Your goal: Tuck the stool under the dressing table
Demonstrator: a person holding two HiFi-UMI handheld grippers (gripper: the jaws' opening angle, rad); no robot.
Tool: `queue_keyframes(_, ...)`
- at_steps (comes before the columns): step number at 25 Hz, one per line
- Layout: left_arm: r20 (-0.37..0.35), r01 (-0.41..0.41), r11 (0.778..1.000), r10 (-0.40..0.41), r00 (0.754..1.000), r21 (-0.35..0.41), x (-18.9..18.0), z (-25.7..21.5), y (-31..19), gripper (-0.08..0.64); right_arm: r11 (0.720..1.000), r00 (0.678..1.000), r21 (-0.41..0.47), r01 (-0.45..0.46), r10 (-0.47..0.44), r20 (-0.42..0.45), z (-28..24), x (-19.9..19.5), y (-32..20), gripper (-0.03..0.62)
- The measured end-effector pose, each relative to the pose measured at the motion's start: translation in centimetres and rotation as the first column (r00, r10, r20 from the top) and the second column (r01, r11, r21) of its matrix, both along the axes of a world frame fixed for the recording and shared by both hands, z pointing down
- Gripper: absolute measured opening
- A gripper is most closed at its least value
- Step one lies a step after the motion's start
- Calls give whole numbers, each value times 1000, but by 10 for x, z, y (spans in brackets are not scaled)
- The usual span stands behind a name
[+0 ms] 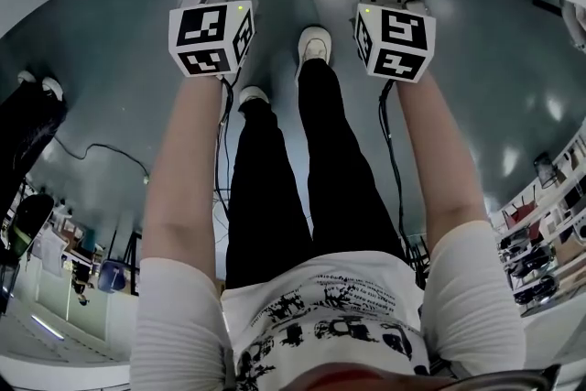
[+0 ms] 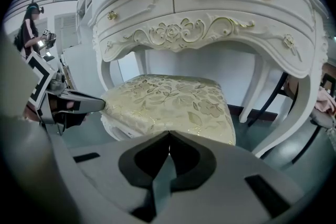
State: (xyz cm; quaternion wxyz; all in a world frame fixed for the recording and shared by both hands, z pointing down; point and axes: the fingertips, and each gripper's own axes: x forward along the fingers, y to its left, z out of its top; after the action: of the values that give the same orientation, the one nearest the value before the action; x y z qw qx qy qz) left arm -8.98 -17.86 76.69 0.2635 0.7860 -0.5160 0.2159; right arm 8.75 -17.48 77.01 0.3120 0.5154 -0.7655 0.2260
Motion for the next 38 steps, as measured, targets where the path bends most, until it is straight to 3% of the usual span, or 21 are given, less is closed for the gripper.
queue_keyframes(5, -4, 16, 1000, -16, 1000, 26, 0, 0, -24, 20, 999, 999, 28, -20, 21, -31, 0, 0, -24, 17)
queue_keyframes(13, 27, -26, 999, 25, 999, 37, 5, 0, -55, 20, 1000, 999, 30, -6, 8, -46, 1, 3, -54, 17)
queue_keyframes(25, 62, -53, 994, 47, 997, 97, 7, 0, -90, 20, 992, 994, 120, 30, -17, -108, 1, 4, -89, 17)
queue_keyframes(28, 74, -53, 993, 46, 996, 109, 8, 0, -99, 20, 990, 994, 135, 28, -14, -106, 1, 4, -100, 17)
queue_keyframes(34, 130, -134, 986, 121, 984, 97, 7, -1, -116, 20, 992, 998, 123, 18, -9, -69, 0, 2, -117, 17)
queue_keyframes(38, 113, -112, 989, 101, 988, 93, 6, -1, -123, 20, 993, 996, 119, 21, -10, -85, 0, 1, -124, 17)
